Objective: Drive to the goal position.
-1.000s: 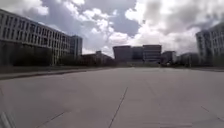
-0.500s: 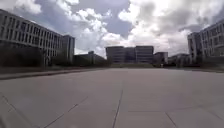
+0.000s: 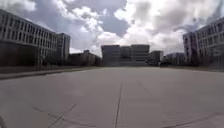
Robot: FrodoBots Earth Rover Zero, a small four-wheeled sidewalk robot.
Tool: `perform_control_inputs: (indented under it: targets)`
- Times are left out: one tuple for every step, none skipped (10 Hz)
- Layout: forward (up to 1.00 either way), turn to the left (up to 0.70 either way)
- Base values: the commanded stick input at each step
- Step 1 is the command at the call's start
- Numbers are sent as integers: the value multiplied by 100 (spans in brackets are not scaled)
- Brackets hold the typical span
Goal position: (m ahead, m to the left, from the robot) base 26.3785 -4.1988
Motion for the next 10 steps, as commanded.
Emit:
perform_control_inputs:
  targets:
    - [100, 0]
    - [100, -24]
    - [100, -2]
    - [100, -8]
    - [100, -19]
    - [100, -5]
    - [100, -25]
    - [100, -27]
    - [100, -27]
    - [100, -27]
